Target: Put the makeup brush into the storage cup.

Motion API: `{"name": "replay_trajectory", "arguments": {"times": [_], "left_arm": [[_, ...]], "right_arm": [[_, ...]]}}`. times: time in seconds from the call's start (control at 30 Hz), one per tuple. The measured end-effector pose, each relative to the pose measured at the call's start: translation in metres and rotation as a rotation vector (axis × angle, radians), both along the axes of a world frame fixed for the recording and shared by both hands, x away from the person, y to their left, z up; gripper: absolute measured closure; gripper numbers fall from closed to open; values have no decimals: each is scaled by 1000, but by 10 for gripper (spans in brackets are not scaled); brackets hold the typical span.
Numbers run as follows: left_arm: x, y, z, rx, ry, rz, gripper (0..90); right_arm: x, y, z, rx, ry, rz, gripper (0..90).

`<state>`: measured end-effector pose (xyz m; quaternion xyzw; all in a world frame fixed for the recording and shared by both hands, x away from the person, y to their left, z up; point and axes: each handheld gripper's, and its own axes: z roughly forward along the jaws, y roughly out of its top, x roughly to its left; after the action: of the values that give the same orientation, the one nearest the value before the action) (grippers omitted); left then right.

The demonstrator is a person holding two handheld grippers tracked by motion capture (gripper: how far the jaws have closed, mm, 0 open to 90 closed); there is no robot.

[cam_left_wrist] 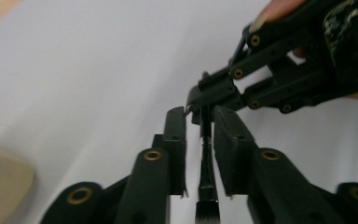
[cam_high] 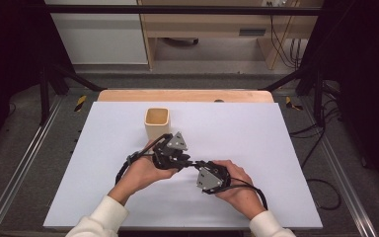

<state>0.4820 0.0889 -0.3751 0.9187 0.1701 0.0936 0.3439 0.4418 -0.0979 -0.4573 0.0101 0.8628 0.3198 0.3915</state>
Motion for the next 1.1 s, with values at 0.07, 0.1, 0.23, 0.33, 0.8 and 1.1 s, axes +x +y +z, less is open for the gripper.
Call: {"name": "replay_trajectory", "arguments": {"times": [0.07,0.1,0.23,0.33,0.8,1.1], "left_arm": [[-1,5,5,-63,-38,19,707],[-1,8,8,-73,-61,19,651],[-6,19,19,-184,-142,44,514],[-9,29,26,-230,-197,68,449],[-10,57,21,-405,-235,206,159],[-11,57,15,-468,-244,228,108]], "right_arm": [[1,-1,1,-8,-5,-2,835],[2,-2,1,1,-1,-8,835],[5,-6,2,55,25,-37,835],[8,-8,4,113,46,-62,835],[22,-13,14,398,168,-127,835],[26,-12,17,523,238,-141,834]]}}
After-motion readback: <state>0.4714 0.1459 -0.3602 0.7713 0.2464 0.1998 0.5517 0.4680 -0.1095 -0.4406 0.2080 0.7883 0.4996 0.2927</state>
